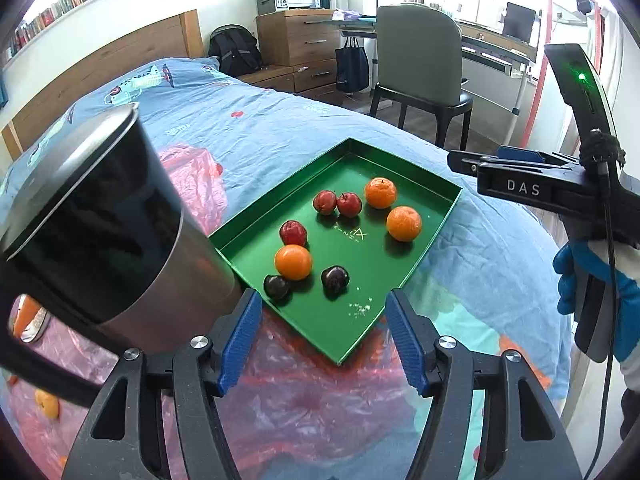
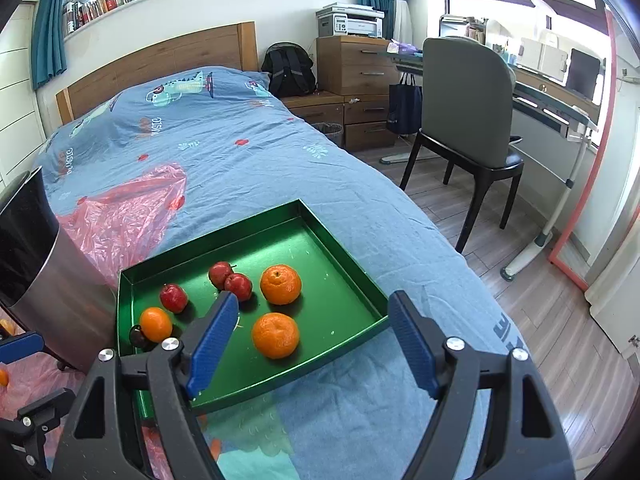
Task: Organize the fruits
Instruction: 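Withdraw both open tools from the green tray back toward the fruits, then grasp the last orange with the left tool while the right tool grasps the yellow apple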
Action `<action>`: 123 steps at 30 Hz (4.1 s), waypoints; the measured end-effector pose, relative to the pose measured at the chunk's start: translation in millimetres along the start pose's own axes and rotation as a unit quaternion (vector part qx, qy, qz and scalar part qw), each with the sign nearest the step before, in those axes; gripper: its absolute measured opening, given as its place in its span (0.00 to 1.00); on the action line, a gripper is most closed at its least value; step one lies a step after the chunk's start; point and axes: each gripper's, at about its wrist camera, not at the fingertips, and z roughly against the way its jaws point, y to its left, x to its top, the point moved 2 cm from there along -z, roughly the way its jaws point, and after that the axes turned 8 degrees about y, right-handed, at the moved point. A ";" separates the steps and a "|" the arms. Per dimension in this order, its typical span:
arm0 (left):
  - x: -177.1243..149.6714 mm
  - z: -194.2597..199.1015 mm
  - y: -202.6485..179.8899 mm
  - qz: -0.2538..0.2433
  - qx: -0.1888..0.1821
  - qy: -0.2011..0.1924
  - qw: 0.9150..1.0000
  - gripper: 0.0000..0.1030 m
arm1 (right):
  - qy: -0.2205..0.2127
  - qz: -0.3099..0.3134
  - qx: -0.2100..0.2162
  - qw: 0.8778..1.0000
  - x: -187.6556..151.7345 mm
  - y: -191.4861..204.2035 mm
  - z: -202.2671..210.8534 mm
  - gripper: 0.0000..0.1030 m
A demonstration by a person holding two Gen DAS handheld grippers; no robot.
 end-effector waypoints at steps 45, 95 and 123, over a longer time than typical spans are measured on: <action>-184.7 115.4 128.4 0.150 0.096 -0.027 0.984 0.72 | 0.036 0.130 0.111 0.985 -153.1 192.7 104.8 1.00; -336.6 61.6 364.8 0.332 0.165 -0.020 0.929 0.75 | 0.089 0.330 0.290 0.894 -156.1 565.3 -15.8 1.00; -314.3 2.6 365.1 0.290 0.120 0.023 0.949 0.47 | 0.110 0.354 0.313 0.874 -148.3 630.7 -70.9 0.86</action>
